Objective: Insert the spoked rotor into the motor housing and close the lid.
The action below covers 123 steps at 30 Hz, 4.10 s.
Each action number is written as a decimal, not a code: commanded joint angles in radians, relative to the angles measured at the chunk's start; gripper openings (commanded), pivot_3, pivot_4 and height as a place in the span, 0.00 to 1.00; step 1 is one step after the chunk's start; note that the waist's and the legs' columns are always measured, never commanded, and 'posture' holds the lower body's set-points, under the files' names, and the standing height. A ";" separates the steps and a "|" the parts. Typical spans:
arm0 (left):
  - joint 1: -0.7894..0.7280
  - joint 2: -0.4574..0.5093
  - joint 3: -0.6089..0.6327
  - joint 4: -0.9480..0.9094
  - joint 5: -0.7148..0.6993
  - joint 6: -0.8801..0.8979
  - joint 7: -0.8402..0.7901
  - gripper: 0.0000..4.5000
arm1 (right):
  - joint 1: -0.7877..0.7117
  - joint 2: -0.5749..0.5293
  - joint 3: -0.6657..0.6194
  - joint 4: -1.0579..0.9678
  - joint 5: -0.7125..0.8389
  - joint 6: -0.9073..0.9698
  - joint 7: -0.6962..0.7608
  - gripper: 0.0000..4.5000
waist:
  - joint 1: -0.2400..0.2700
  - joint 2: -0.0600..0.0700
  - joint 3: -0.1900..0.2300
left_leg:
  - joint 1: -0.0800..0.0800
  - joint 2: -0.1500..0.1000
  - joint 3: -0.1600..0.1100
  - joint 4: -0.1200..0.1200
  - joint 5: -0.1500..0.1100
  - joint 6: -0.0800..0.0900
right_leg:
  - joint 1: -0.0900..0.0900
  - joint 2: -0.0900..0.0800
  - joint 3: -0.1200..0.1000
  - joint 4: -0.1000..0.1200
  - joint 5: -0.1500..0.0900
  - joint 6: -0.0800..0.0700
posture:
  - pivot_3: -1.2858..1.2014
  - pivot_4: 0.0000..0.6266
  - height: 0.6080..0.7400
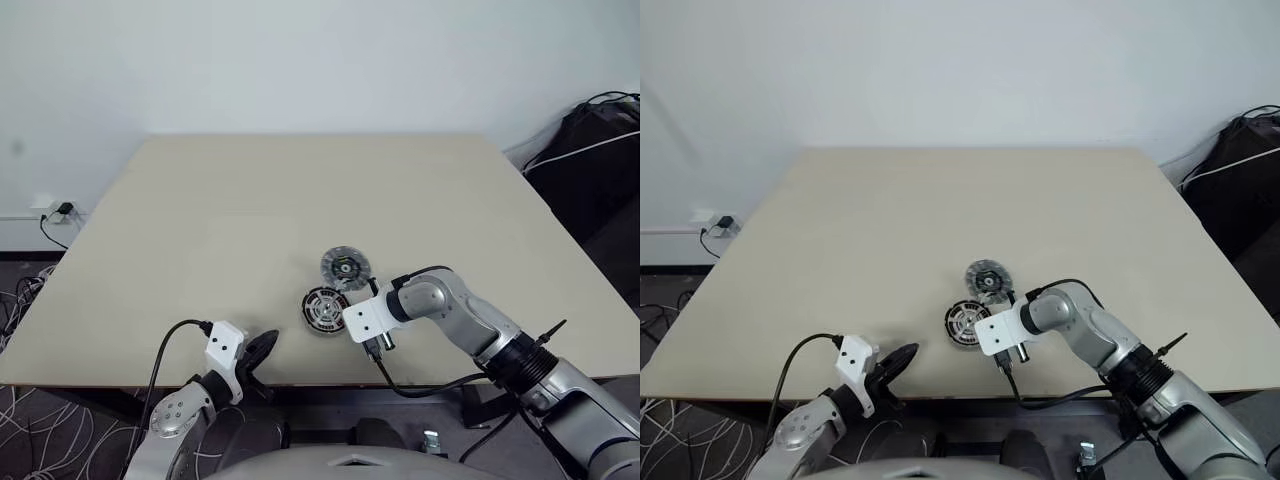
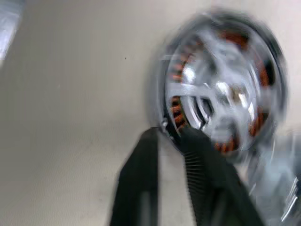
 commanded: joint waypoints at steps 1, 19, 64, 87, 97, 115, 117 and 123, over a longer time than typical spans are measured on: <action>-0.008 -0.004 0.010 0.000 -0.001 -0.025 -0.002 0.00 | -0.001 -0.005 -0.023 0.017 -0.014 -0.015 -0.012 0.02 | 0.000 0.000 0.000 | 0.000 0.000 0.000 0.000 0.000 0.000 | 0.000 0.000 0.000 0.000 0.000 0.000 | 0.52 0.00 1.00; -0.020 -0.004 -0.005 -0.022 -0.003 -0.001 0.000 0.00 | 0.122 -0.039 -0.123 -0.230 0.128 0.229 0.080 0.02 | 0.013 0.000 0.000 | 0.000 0.000 0.000 0.000 -0.001 0.001 | 0.000 -0.001 0.000 -0.001 0.000 0.000 | 0.52 0.00 1.00; -0.033 0.001 0.000 -0.003 -0.004 -0.005 -0.014 0.00 | 0.137 0.375 -0.265 -0.429 0.460 0.666 -0.244 0.85 | 0.005 0.001 0.001 | -0.001 0.001 0.000 0.000 -0.001 0.001 | -0.001 -0.001 0.000 0.000 0.000 0.000 | 0.52 0.00 1.00; -0.025 0.021 -0.003 -0.039 0.030 -0.042 -0.024 0.00 | 0.383 0.133 -0.477 -0.162 0.129 0.379 -0.733 0.01 | -0.003 0.003 0.000 | 0.000 -0.001 0.004 -0.003 -0.001 0.001 | -0.002 0.000 0.003 0.000 0.000 -0.003 | 0.52 0.00 1.00; -0.040 0.051 -0.005 -0.028 0.052 -0.064 -0.038 0.00 | 0.532 0.255 -0.552 -0.352 0.454 0.429 -0.569 0.01 | -0.016 0.005 0.002 | 0.002 0.002 0.003 0.000 -0.001 0.001 | 0.001 -0.002 0.004 0.001 -0.001 -0.001 | 0.52 0.00 1.00; -0.020 0.071 0.002 0.073 0.125 -0.227 -0.043 0.00 | 0.472 0.327 -0.467 -0.434 0.696 0.579 -0.479 0.01 | -0.009 0.004 0.002 | 0.000 0.002 0.003 -0.001 -0.001 0.001 | -0.001 -0.003 0.003 0.000 -0.001 -0.001 | 0.52 0.00 1.00; -0.021 0.071 0.003 0.075 0.123 -0.226 -0.044 0.00 | 0.448 0.340 -0.435 -0.415 0.687 0.584 -0.479 0.01 | -0.011 0.004 0.002 | 0.001 0.002 0.003 -0.001 -0.001 0.001 | -0.001 -0.002 0.003 0.000 -0.001 -0.001 | 0.52 0.00 1.00; -0.026 0.072 0.008 0.078 0.115 -0.222 -0.047 0.00 | 0.384 0.370 -0.382 -0.347 0.676 0.582 -0.479 0.01 | -0.008 0.004 0.002 | 0.000 0.002 0.003 -0.001 -0.001 0.001 | -0.001 -0.002 0.003 -0.001 -0.001 -0.001 | 0.52 0.00 1.00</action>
